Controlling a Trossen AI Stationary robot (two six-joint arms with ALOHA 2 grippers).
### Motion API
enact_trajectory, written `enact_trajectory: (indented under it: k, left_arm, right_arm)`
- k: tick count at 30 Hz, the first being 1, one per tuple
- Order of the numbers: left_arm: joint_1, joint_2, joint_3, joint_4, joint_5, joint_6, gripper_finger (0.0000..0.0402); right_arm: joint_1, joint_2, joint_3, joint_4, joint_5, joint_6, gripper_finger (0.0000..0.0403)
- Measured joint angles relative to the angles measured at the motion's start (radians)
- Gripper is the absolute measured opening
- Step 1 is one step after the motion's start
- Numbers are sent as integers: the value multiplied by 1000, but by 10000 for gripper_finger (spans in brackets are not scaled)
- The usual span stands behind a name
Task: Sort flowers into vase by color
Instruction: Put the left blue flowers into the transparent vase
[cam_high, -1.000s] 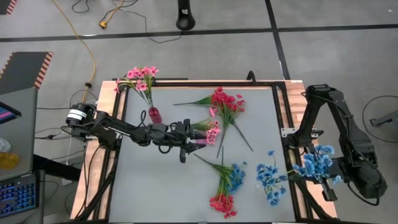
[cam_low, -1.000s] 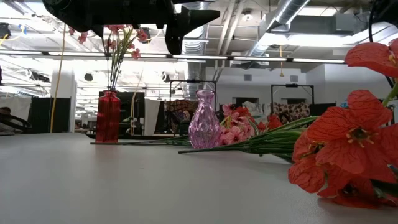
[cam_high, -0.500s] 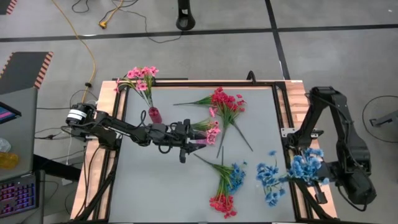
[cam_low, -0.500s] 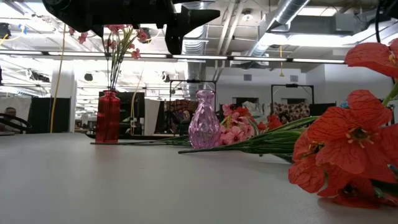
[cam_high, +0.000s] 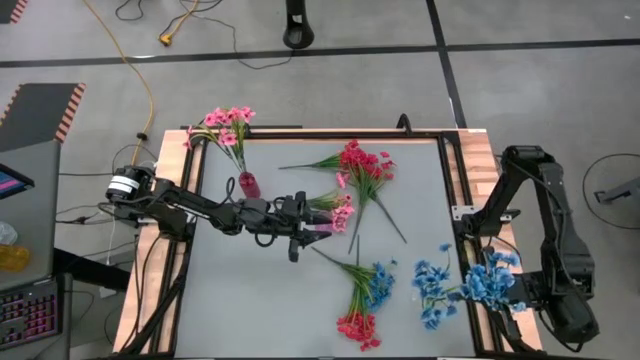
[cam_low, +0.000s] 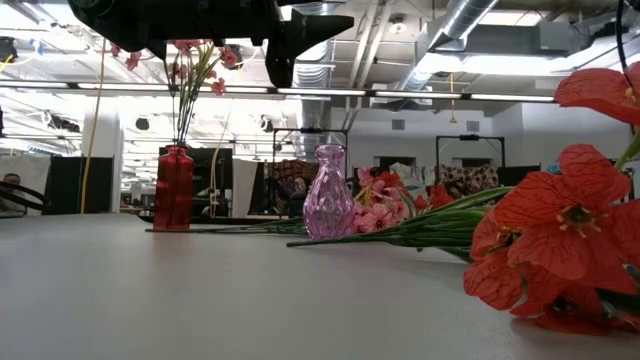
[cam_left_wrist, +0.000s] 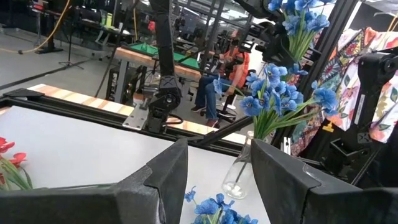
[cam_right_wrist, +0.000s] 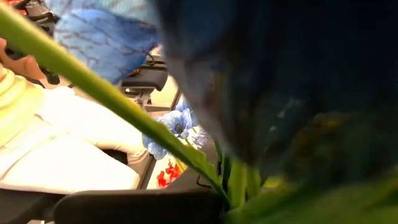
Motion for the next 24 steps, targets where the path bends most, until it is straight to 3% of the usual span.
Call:
enact_trajectory:
  k: [11,24]
  left_arm:
    - [0,0,0,0,0,0,162]
    - [0,0,0,0,0,-5,162]
  right_arm:
    - [0,0,0,3,0,-2,48]
    - [0,0,0,6,2,-1,152]
